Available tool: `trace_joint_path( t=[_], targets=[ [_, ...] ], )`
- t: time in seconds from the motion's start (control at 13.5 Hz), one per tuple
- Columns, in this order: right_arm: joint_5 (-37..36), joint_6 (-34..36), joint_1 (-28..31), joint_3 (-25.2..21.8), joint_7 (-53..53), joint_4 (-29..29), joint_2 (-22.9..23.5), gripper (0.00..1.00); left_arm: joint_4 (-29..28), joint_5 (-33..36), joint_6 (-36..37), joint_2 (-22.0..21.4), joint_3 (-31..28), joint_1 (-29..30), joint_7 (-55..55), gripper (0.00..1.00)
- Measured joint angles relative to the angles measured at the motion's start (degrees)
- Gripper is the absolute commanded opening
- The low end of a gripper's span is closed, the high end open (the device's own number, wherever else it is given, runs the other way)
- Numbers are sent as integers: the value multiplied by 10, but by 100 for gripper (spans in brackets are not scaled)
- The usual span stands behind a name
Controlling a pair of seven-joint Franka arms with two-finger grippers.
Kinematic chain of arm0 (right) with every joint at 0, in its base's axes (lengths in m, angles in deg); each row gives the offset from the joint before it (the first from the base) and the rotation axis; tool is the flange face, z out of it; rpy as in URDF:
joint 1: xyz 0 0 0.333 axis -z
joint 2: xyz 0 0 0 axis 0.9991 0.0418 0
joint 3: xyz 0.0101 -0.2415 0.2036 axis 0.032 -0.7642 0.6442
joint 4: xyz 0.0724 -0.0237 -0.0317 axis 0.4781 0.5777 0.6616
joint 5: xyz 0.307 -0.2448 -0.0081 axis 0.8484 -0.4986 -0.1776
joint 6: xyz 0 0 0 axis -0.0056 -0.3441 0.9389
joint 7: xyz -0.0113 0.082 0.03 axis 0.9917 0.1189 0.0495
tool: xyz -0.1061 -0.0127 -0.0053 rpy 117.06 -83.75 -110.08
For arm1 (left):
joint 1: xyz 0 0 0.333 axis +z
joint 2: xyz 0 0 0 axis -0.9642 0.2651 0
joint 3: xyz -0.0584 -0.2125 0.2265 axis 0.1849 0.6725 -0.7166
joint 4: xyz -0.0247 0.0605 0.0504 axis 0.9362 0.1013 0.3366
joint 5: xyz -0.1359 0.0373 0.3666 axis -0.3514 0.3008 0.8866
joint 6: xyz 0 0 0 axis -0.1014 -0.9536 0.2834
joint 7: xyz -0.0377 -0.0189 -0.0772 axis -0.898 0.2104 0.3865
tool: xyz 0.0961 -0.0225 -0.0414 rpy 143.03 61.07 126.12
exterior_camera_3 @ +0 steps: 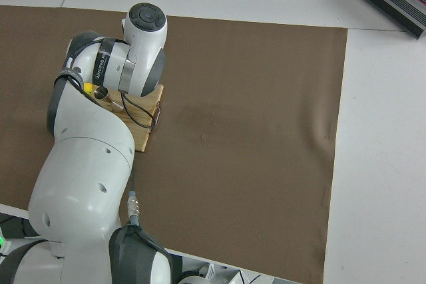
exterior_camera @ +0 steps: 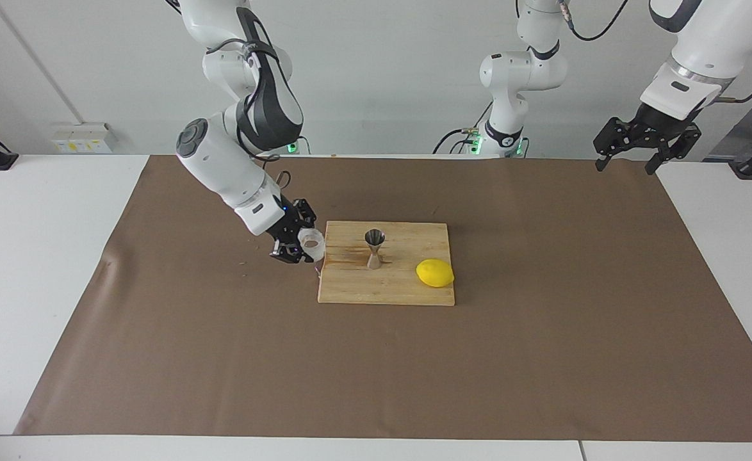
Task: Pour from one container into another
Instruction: 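Lift the white cup with the right gripper over the metal cup, then tilt the white cup with the right gripper over the metal cup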
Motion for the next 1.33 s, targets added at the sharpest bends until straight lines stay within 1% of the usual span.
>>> trace_joint_path(
  t=[0.22, 0.44, 0.66, 0.89, 1.33],
  targets=[
    [-81, -3, -46, 1, -115, -20, 1, 10, 0, 0, 1, 0, 0, 0, 0, 100],
    [-125, -3, -77, 1, -166, -30, 2, 10, -2, 0, 1, 0, 0, 0, 0, 100],
    [-190, -3, -102, 1, -211, -38, 12, 10, -2, 0, 1, 0, 0, 0, 1, 100],
    [-227, -3, -119, 1, -224, -47, 26, 10, -4, 0, 1, 0, 0, 0, 3, 100],
    [-307, 0, -143, 1, -225, -48, 35, 10, -4, 0, 1, 0, 0, 0, 16, 100]
  ],
)
